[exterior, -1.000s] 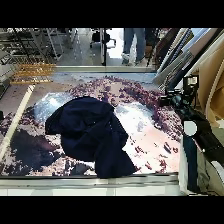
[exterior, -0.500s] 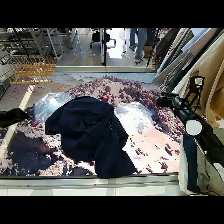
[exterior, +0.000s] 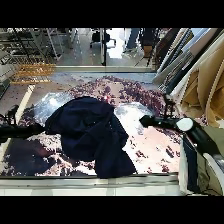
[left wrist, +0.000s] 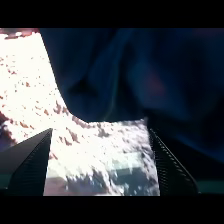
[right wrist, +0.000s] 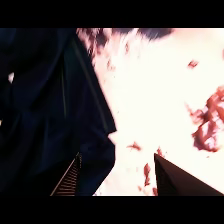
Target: Fold the clothes and pants, and hang the long-sleeved shirts on hangers.
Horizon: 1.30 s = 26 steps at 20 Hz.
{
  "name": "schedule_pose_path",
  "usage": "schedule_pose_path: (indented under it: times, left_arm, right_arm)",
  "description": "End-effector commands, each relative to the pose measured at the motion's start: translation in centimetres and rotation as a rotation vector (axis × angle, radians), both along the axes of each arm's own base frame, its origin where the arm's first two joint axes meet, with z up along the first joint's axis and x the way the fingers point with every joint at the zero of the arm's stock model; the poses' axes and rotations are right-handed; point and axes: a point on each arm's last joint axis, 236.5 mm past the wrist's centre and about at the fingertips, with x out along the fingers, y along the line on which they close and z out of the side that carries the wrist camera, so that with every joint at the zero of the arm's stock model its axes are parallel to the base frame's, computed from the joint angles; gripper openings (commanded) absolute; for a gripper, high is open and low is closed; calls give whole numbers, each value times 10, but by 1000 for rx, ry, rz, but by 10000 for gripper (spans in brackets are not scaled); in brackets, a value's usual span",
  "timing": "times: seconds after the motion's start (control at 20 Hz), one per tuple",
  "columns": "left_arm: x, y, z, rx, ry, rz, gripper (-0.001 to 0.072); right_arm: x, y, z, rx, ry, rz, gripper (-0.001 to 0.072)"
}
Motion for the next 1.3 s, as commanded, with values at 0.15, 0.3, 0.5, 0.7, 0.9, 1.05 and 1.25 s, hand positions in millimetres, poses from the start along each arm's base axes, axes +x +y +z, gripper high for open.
schedule_pose_path:
  times: [0.15,0.3,0.5,0.7,0.9,1.05,1.25]
  left_arm:
    - [35,-10,-44,131,-65,-37,684]
    - [52,-25,-40,182,-122,-55,393]
    - [60,-39,-33,200,-157,-79,10]
    - [68,-27,42,161,-235,-114,8]
    - [67,22,203,173,-429,-18,7]
    - [29,47,323,203,-563,90,6]
    - [-31,46,426,328,-705,129,7]
  right_arm:
    - [-17,44,-68,149,301,182,504]
    - [-34,65,-97,170,440,243,497]
    - [-42,101,-128,132,476,309,175]
    - [-2,66,-78,-117,358,343,9]
    - [29,-48,69,-617,127,194,9]
    - [10,-80,209,-685,-176,46,9]
    - [-52,-97,313,-653,-430,-60,9]
